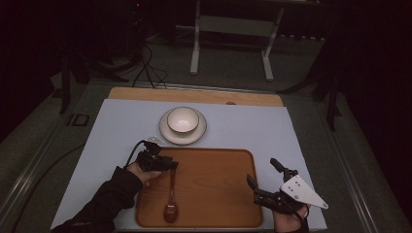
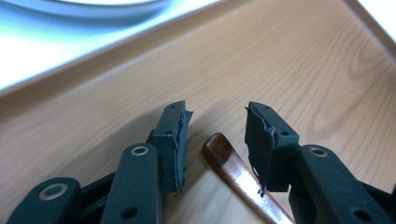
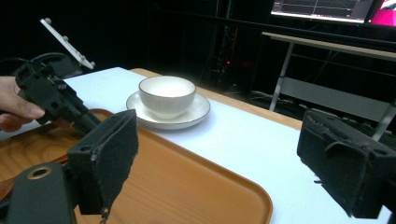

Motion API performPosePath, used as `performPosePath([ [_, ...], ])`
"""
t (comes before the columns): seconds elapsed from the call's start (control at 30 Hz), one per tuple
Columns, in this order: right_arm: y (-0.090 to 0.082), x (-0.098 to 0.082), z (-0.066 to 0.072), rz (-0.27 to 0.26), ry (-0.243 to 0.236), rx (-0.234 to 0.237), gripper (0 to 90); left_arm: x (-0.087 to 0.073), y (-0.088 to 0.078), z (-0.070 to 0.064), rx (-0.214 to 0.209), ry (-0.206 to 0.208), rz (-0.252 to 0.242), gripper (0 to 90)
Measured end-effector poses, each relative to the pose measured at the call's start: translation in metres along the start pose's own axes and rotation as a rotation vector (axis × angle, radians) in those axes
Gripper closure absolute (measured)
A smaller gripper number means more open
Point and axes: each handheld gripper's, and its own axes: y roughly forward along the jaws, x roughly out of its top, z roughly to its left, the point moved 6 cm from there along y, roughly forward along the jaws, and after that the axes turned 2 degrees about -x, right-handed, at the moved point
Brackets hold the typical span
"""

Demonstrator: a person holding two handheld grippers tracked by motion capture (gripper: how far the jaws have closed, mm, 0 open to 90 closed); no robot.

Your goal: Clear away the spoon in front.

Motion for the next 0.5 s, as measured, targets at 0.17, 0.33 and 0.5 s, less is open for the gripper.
performPosePath([
  [0.17, 0.001, 0.0, 0.0, 0.003, -0.003, 0.0, 12.5, 0.008, -0.013, -0.005, -0.034, 0.012, -0.056, 42.8],
  [0.33, 0.0, 0.0, 0.001, 0.001, -0.003, -0.001, 12.5, 0.011, -0.023, -0.01, -0.071, 0.031, -0.111, 18.7],
  [0.5, 0.001, -0.001, 0.0, 0.006, 0.001, -0.001, 12.5, 0.014, -0.035, -0.017, -0.153, 0.038, -0.172, 0.0],
])
